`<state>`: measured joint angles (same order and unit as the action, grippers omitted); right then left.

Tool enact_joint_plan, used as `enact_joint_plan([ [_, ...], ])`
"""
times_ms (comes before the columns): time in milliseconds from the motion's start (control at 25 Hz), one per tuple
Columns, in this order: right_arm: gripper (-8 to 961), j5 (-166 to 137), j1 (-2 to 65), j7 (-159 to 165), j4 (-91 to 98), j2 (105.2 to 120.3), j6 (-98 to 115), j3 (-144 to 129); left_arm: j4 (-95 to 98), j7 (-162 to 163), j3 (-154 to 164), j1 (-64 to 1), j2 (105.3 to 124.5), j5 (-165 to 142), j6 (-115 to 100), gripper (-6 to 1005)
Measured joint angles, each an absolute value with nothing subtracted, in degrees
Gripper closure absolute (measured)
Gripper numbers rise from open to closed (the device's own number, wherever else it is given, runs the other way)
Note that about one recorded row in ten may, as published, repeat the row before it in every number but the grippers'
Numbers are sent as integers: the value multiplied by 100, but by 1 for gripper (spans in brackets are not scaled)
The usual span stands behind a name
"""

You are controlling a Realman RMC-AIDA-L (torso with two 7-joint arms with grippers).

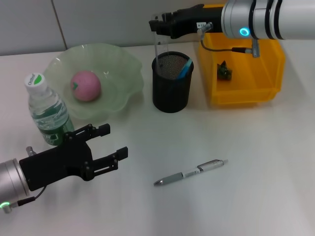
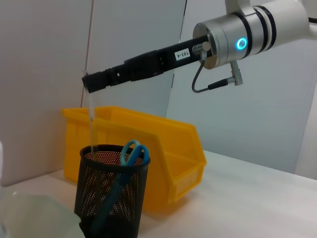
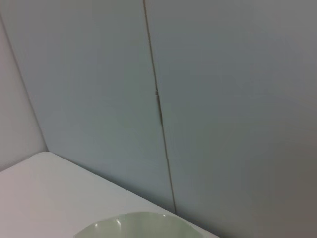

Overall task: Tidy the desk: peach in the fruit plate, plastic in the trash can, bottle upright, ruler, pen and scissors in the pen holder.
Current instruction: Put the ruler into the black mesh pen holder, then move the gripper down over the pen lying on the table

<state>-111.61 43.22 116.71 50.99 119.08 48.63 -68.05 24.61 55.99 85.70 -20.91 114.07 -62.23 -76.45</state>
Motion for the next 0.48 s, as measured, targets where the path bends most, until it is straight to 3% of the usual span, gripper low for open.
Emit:
enact_joint_plan([
  [240,506,-11161,4252,11689,5145,11906,4910,-6786,2461,5595,8578,-2091,11408,-6223,-7654,228],
  [480,298,-11095,4191,11692,5261,11913,4915,-6779,2461,5588,8587,-2093,11415,-6222,-7639,228],
])
